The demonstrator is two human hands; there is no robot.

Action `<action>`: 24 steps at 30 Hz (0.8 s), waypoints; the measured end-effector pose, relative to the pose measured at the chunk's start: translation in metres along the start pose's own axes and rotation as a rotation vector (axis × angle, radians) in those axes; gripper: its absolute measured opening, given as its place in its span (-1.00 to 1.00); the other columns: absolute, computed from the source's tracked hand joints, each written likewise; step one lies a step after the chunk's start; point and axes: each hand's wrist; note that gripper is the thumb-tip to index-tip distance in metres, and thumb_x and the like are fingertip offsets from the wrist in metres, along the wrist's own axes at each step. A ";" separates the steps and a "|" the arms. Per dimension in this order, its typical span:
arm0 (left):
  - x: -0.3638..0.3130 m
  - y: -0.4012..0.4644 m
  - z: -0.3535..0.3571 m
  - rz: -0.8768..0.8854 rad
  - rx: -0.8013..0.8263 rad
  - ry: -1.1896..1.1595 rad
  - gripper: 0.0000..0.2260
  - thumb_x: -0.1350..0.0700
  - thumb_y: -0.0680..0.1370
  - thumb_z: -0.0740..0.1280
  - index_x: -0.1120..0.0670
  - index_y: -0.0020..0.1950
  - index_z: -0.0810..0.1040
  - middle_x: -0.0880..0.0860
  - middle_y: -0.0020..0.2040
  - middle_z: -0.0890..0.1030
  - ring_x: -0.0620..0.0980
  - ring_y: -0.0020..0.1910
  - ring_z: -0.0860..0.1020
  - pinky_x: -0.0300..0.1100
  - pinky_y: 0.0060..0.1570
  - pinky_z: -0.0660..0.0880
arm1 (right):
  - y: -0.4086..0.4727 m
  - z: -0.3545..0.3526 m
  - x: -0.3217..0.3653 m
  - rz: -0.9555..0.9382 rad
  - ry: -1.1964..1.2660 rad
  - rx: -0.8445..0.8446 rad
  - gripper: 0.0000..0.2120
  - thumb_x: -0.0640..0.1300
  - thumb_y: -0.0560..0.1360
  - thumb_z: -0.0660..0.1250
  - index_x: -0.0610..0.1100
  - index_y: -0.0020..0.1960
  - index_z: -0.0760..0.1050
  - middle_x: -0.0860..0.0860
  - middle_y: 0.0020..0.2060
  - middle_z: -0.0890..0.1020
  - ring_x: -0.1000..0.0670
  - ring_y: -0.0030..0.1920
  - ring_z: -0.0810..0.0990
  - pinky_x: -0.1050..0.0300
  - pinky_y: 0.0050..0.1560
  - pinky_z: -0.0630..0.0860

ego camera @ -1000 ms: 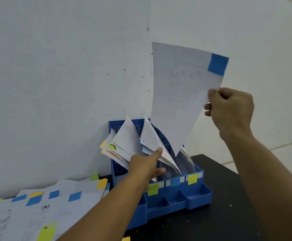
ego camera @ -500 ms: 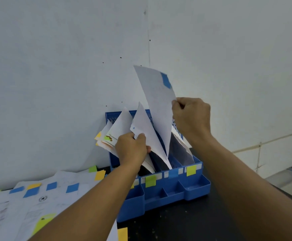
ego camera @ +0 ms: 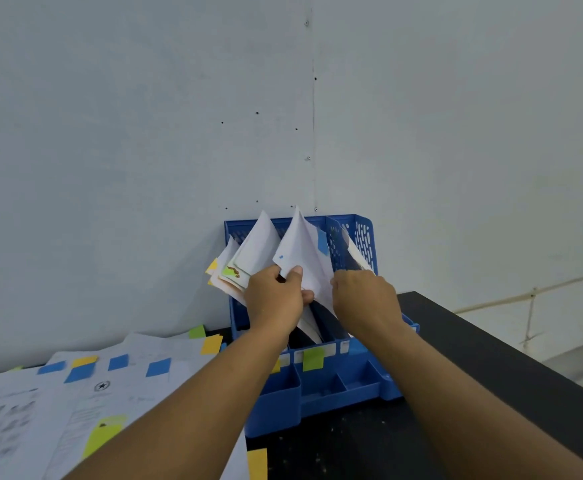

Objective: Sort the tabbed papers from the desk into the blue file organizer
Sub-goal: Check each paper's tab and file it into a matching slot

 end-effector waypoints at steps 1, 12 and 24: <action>0.000 0.001 0.000 0.006 -0.001 -0.005 -0.76 0.05 0.59 0.30 0.21 -0.14 0.50 0.10 -0.29 0.68 -0.10 -0.37 0.66 -0.25 -0.32 0.43 | 0.001 -0.001 0.002 -0.004 -0.011 0.003 -0.80 -0.16 0.61 0.25 -0.12 0.22 0.48 -0.10 0.14 0.62 -0.13 0.13 0.61 0.03 0.05 0.55; 0.007 -0.005 -0.020 -0.005 0.138 -0.096 -0.92 0.12 0.57 0.35 0.05 -0.11 0.59 0.01 -0.19 0.69 -0.07 -0.24 0.69 -0.08 -0.03 0.63 | -0.002 0.002 0.013 0.061 0.127 -0.030 -0.83 -0.13 0.64 0.13 -0.14 0.12 0.47 -0.10 0.04 0.60 -0.16 0.02 0.59 0.04 -0.14 0.41; 0.072 -0.064 -0.176 -0.015 0.145 0.361 -0.90 0.18 0.54 0.38 -0.01 -0.08 0.63 -0.01 -0.19 0.68 -0.13 -0.28 0.66 -0.25 -0.34 0.57 | -0.103 0.033 0.086 -0.091 0.571 -0.271 -0.79 -0.05 0.59 0.30 -0.02 0.20 0.59 0.04 -0.06 0.64 -0.02 -0.21 0.61 0.00 -0.25 0.55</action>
Point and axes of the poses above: each hand's wrist, its own y-axis towards the middle knuckle, its own z-axis out of the palm, x = y × z
